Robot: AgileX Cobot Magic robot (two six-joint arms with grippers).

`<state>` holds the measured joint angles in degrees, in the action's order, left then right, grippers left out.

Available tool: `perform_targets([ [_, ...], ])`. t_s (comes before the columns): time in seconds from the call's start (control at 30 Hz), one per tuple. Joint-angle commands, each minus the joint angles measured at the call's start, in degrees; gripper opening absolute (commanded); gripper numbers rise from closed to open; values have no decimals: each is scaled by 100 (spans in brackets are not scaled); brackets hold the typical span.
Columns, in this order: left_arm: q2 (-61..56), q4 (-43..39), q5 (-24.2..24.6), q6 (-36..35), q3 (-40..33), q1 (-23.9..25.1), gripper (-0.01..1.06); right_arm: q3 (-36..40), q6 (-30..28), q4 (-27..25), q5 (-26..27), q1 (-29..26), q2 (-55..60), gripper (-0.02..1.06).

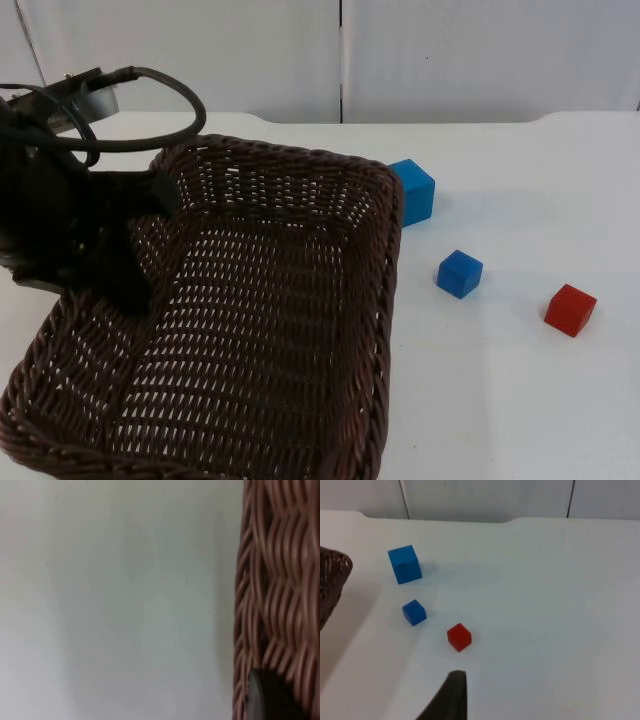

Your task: Pick up the basket with the left hand and place the largest block into the basket with the right hand.

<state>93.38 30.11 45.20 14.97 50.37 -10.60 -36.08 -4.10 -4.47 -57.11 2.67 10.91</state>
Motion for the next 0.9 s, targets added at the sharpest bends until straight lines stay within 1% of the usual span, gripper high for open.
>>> perform_targets([
  [0.0, -83, 93, -3, -21, -6, 1, 0, -121, -27, -16, 269, -29, 289, 105],
  [0.03, -83, 93, -3, -21, -6, 1, 0, -244, -27, -16, 440, -29, 569, 105],
  [0.07, -83, 93, -3, -21, -6, 1, 0, -244, -27, -16, 440, -29, 569, 105],
  [0.17, -83, 93, -3, -21, -6, 1, 0, -600, -27, -16, 594, -29, 1207, 105],
  [0.23, -83, 93, -3, -21, -6, 1, 0, -705, -27, -16, 607, -29, 1432, 105],
  [0.4, -83, 93, -3, -21, -6, 1, 0, -1238, -44, -16, 679, -29, 2429, 105],
  [0.43, -83, 93, -3, -21, -6, 1, 0, -1238, -44, -16, 679, -29, 2429, 105],
  [0.6, -83, 92, -52, -21, -6, 1, 0, -1660, -130, -16, 695, -29, 3388, 105],
  [0.67, -83, 92, -52, -21, -6, 1, 0, -1724, -130, -16, 706, -29, 3559, 105],
  [0.73, -83, 92, -52, -21, -6, 1, 0, -1892, -130, -16, 764, -29, 3961, 105],
  [0.77, -83, 92, -52, -21, -6, 1, 0, -1892, -130, -16, 764, -29, 3961, 105],
  [0.87, -83, 92, -52, -21, -6, 1, 0, -1986, -130, -27, 950, -17, 4384, 105],
])
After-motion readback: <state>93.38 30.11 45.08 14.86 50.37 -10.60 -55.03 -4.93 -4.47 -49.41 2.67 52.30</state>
